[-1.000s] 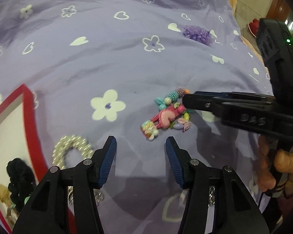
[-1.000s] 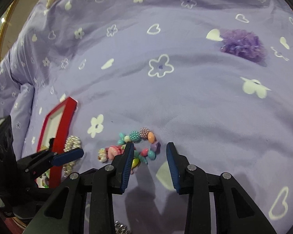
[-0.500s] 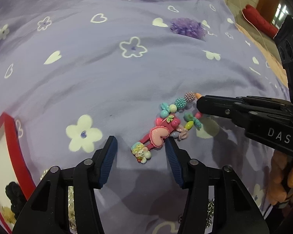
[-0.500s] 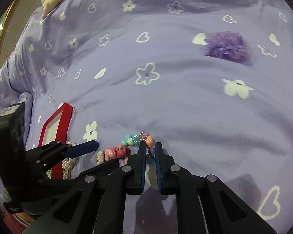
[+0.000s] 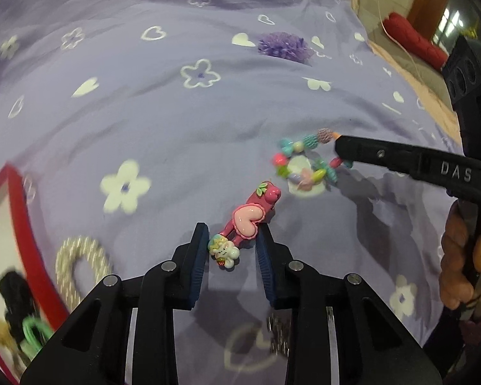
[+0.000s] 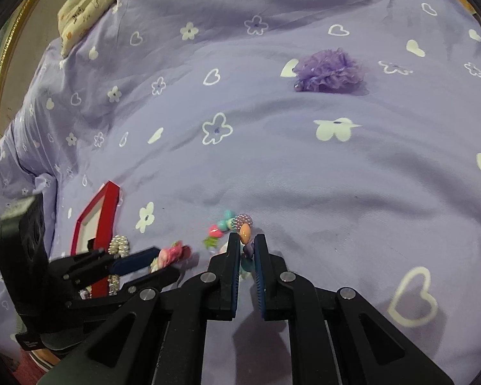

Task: Organize jewelry
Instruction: 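Carry the pink heart clip with the left tool while the right tool carries the beaded strand into the box, then open the left tool releasing the heart clip while the right tool releases the beaded strand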

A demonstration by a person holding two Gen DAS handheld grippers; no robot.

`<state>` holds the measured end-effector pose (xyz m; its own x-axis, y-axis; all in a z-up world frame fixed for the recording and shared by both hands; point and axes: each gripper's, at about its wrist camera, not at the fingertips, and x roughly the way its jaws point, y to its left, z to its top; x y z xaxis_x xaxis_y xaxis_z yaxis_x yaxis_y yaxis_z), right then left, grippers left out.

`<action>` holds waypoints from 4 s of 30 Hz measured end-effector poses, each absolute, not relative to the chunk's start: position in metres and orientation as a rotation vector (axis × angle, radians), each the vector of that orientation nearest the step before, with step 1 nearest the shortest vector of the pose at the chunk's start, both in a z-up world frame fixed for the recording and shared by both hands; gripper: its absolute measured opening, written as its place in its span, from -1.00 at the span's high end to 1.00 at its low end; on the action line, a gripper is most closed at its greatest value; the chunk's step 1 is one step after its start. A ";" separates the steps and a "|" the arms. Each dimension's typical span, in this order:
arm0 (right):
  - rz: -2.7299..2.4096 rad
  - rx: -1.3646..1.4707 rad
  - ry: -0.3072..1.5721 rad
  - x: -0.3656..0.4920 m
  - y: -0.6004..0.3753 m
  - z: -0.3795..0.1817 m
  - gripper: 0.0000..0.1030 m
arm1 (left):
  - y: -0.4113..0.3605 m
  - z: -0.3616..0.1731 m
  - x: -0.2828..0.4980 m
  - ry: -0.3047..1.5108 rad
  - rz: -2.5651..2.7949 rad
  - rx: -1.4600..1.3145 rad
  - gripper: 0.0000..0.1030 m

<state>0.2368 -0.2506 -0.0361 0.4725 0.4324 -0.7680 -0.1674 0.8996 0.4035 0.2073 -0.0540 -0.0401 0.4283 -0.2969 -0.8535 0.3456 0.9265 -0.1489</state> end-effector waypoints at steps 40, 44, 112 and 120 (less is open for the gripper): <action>0.761 0.183 0.967 0.144 -0.096 0.016 0.84 | 0.154 0.000 0.032 0.889 0.050 -0.315 0.45; 0.796 0.166 0.966 0.137 -0.079 0.018 0.84 | 0.165 0.001 0.021 0.881 0.080 -0.332 0.45; 0.814 0.065 1.159 0.141 -0.009 -0.059 0.74 | 0.169 -0.065 0.045 1.073 0.152 -0.216 0.43; 0.815 0.082 1.166 0.141 -0.009 -0.058 0.71 | 0.170 -0.065 0.044 1.073 0.154 -0.225 0.41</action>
<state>0.1409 -0.0093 -0.0584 0.1483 0.6060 -0.7815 -0.5260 0.7175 0.4566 0.0443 0.1702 -0.0650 0.4705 0.0152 -0.8823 -0.2329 0.9665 -0.1076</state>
